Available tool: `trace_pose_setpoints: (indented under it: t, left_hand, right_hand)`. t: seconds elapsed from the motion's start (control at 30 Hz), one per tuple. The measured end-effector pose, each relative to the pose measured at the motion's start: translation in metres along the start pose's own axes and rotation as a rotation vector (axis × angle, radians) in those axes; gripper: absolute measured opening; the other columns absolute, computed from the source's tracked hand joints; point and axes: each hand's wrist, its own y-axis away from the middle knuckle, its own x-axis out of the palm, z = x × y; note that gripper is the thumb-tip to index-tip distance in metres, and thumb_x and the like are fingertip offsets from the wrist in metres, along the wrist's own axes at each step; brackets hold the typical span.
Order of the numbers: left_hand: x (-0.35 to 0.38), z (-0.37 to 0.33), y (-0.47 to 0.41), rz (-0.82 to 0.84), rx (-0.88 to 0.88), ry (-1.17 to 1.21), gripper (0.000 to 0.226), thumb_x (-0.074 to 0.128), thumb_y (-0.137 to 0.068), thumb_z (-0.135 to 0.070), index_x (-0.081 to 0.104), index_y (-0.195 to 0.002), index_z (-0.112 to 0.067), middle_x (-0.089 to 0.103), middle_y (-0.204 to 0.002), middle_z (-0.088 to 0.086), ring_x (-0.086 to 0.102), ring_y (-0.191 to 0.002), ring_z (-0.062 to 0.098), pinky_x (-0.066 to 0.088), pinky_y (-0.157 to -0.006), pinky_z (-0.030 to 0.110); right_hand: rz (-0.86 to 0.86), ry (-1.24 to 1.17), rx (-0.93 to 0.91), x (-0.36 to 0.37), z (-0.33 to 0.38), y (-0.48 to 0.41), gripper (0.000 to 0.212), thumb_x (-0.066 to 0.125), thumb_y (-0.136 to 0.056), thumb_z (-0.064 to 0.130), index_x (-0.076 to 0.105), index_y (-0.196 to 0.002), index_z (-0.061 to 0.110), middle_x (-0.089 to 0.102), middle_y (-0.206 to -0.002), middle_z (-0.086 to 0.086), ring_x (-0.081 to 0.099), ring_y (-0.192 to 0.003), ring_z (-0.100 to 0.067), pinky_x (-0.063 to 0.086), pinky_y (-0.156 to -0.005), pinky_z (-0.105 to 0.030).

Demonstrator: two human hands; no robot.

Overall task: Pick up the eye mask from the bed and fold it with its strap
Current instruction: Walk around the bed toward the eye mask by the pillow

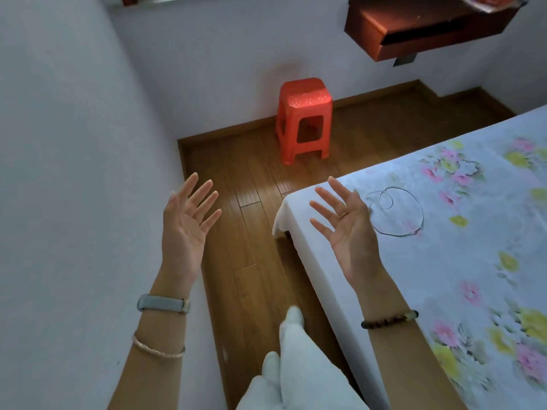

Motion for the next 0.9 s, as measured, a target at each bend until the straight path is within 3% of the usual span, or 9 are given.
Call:
trace_pose_setpoints:
  t: [0.7,0.9]
  left_hand:
    - [0.07,-0.011,-0.349,0.076,0.0,-0.049,0.058,0.019,-0.101,-0.049,0.044,-0.147,-0.024,0.054,-0.148,0.002,0.053,-0.135,0.021,0.036,-0.115,0.049]
    - [0.083,-0.01,-0.455,0.182,-0.036,-0.063,0.06,0.017,-0.1,-0.049,0.04,-0.149,-0.022,0.051,-0.15,0.003,0.052,-0.136,0.021,0.037,-0.114,0.048]
  right_hand:
    - [-0.038,0.003,-0.018,0.025,0.074,-0.35,0.046,0.025,-0.105,0.046,0.053,-0.137,0.03,0.062,-0.14,0.003,0.063,-0.124,-0.019,0.044,-0.11,-0.047]
    - [-0.117,-0.027,-0.037,0.038,0.079,-0.429,0.046,0.028,-0.103,0.046,0.054,-0.137,0.029,0.061,-0.141,0.001,0.063,-0.124,-0.019,0.043,-0.11,-0.049]
